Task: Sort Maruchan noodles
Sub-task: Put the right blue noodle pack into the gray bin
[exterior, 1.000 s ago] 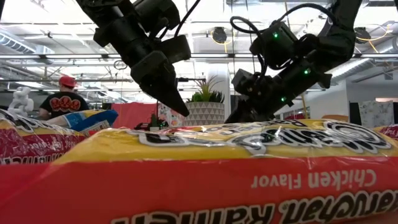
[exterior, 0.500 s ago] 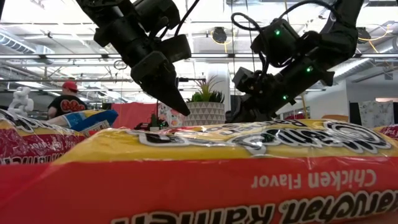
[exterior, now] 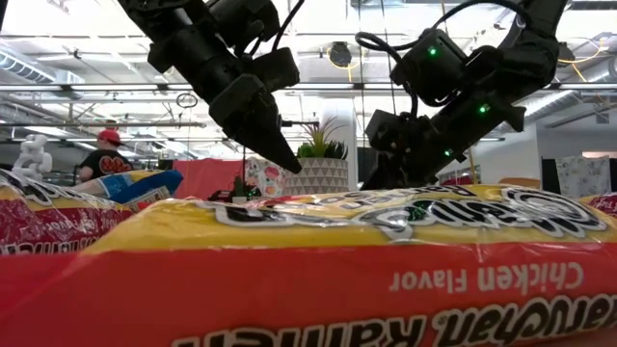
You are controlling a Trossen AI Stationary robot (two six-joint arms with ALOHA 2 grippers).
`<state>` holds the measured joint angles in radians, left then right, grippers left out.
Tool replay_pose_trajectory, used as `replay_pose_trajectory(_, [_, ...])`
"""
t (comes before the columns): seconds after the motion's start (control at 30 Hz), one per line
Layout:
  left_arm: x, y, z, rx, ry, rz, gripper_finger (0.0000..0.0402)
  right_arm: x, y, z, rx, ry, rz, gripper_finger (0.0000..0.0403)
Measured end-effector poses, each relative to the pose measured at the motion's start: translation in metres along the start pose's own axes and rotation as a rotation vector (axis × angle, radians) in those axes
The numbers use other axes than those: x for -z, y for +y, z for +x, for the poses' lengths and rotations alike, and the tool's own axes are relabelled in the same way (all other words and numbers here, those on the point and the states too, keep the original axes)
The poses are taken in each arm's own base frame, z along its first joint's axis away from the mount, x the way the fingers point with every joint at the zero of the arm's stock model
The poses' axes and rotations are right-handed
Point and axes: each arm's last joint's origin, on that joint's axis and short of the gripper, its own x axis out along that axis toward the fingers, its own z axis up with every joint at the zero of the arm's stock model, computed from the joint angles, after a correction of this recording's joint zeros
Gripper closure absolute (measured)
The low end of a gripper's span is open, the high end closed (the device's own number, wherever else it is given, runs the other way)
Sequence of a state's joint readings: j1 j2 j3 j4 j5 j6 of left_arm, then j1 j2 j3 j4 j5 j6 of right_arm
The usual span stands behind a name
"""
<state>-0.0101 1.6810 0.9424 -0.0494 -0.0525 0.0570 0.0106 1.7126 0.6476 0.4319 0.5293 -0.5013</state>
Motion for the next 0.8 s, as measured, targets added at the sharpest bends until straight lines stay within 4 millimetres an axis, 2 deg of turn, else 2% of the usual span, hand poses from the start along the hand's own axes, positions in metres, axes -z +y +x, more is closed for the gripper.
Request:
replay_pose_trajectory(0.13, [0.0,0.0,0.0,0.0,-0.002,0.001,0.0305,0.002,-0.004,0.002,0.009,0.011,0.061,0.0212])
replay_pose_trajectory(0.47, [0.0,0.0,0.0,0.0,-0.002,0.016,0.0305,0.007,-0.008,0.003,0.116,0.088,0.063,0.0238])
replay_pose_trajectory(0.67, [0.0,0.0,0.0,0.0,-0.002,0.017,0.0305,0.01,-0.008,0.005,0.057,0.096,0.022,0.0197])
replay_pose_trajectory(0.8, [0.0,0.0,0.0,0.0,-0.003,0.017,0.0305,0.017,-0.017,0.011,0.015,0.095,0.134,0.0172])
